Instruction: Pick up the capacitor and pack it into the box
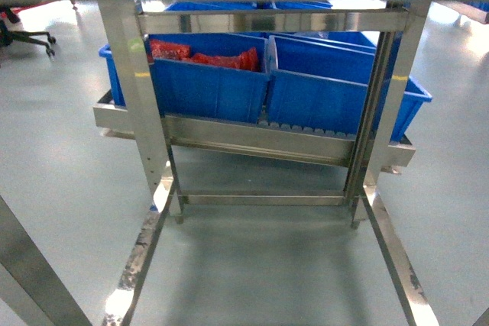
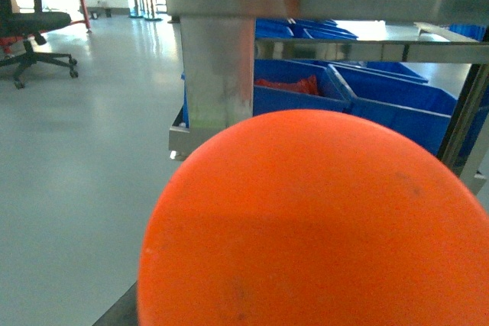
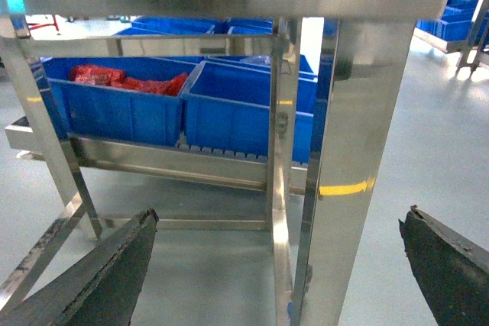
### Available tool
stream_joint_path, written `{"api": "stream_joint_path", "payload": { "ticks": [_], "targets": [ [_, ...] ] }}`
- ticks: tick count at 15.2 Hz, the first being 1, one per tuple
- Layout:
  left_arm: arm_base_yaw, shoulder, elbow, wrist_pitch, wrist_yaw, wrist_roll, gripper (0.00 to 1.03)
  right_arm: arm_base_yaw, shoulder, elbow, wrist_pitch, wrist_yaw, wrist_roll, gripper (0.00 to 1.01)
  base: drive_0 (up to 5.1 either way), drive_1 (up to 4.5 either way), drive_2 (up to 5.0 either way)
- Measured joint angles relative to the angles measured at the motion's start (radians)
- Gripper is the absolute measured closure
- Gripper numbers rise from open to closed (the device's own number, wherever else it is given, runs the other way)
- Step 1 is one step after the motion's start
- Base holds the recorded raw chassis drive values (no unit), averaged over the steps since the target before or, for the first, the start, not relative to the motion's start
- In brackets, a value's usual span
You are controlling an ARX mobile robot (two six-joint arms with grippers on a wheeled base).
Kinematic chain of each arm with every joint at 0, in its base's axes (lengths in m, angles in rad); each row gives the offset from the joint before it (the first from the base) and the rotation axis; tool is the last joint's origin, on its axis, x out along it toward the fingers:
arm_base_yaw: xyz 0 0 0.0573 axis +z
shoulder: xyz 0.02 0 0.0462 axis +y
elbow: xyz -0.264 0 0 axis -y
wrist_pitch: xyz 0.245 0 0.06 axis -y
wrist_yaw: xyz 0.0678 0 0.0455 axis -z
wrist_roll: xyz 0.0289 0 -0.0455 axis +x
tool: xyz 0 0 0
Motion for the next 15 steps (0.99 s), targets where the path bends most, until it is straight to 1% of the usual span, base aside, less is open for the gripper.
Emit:
{"api": "stream_joint_path", "payload": {
  "ticks": [15],
  "targets": [
    [0.000,0.000,0.000,-0.001,0.001,0.001,0.59,0.000,0.000,0.000,0.000,0.001,0.001,0.03,0.0,0.00,0.0]
  ]
}}
